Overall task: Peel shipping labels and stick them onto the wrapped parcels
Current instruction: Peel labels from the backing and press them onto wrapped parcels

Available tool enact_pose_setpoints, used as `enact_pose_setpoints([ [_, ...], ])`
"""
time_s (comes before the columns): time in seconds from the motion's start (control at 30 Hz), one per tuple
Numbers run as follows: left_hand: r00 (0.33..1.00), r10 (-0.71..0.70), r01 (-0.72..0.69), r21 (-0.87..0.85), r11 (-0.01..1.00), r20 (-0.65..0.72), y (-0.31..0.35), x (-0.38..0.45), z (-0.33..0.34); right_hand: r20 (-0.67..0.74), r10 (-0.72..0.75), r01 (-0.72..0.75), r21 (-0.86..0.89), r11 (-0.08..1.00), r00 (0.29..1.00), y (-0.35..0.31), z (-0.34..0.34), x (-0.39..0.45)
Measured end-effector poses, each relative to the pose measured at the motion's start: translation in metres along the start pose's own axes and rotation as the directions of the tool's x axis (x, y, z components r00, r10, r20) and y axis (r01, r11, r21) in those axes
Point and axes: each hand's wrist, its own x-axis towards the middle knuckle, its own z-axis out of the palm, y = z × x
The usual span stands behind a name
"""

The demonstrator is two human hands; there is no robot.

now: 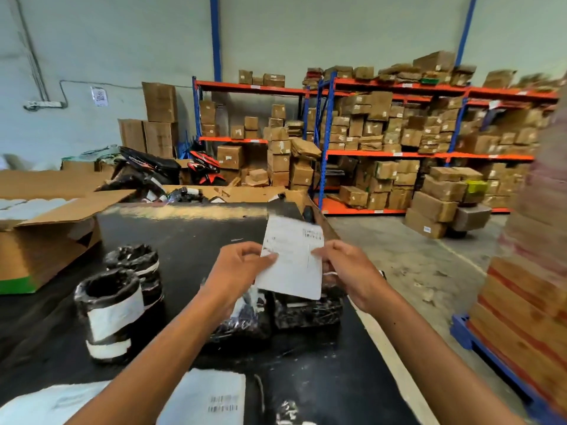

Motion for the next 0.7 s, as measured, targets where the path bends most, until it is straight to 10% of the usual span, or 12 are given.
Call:
enact_pose_setpoints([
  [0.7,0.970,-0.122,0.204,0.429,0.880,-0.210,-0.047,0.116,0.067,0.009,-0.009,0.013,-0.580,0.815,1.000,0.054,-0.031,0.150],
])
